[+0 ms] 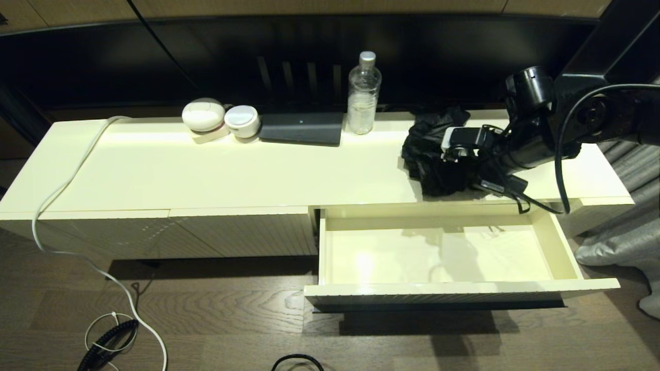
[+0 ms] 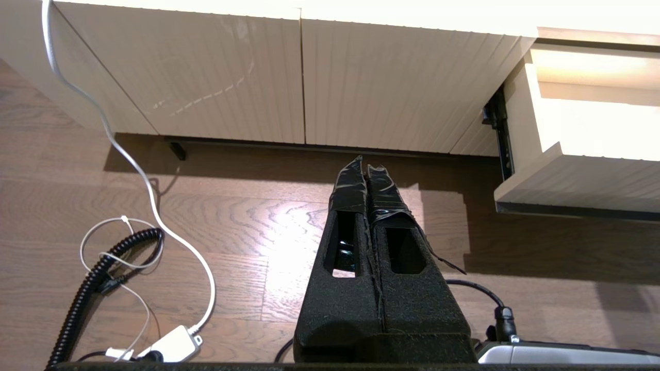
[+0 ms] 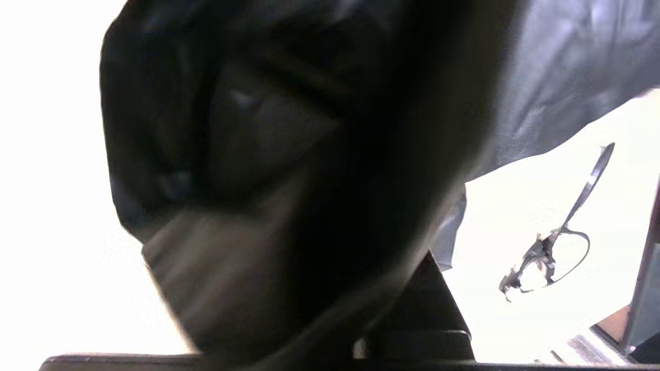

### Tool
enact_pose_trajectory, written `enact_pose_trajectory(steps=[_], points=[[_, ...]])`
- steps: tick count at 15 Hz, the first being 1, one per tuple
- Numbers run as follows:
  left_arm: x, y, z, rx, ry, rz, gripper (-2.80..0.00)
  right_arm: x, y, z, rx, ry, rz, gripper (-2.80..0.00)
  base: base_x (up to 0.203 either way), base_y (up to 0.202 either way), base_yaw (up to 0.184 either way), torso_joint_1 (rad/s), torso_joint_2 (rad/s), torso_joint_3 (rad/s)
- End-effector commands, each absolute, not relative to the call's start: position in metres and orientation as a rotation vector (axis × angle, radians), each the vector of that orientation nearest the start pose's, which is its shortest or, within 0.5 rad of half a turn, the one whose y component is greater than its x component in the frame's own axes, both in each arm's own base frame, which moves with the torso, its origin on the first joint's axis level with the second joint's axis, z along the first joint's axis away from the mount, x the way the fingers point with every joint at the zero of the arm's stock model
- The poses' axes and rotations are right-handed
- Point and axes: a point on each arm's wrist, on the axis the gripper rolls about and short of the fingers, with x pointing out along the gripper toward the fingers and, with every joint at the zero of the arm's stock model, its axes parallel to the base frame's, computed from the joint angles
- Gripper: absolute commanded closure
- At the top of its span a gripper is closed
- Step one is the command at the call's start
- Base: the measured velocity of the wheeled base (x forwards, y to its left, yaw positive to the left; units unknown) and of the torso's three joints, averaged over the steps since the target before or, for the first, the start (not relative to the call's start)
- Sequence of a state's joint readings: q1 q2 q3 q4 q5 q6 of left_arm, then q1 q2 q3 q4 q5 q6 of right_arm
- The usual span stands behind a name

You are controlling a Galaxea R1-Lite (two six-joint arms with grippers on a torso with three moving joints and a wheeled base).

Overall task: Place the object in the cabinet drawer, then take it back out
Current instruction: Put the umbrella in the drawer

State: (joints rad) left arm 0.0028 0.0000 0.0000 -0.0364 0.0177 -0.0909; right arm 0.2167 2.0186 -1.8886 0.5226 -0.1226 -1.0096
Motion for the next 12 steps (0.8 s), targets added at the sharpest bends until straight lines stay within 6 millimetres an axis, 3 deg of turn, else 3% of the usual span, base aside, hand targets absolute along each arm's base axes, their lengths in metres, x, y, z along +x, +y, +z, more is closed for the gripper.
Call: enact_pose_trajectory(steps=[1,5,12], points=[[-0.023,0.000,0.079,-0.092,-0.039,0.020,0.00,0.360,0.081,0.285,-1.088,0.491,0.401,0.00,0.000,0.000,0.000,0.000,0.00,0.000],[-0.023,0.000,0.079,-0.092,-0.039,0.020,0.00,0.320,0.085,0.308,-1.104,0.427,0.423,0.00,0.000,0.000,0.000,0.000,0.00,0.000],[-0.023,0.000,0.079,-0.092,-0.039,0.020,0.00,0.274,0.095,0.304,-1.129,0.421,0.516,0.00,0.000,0.000,0.000,0.000,0.00,0.000]])
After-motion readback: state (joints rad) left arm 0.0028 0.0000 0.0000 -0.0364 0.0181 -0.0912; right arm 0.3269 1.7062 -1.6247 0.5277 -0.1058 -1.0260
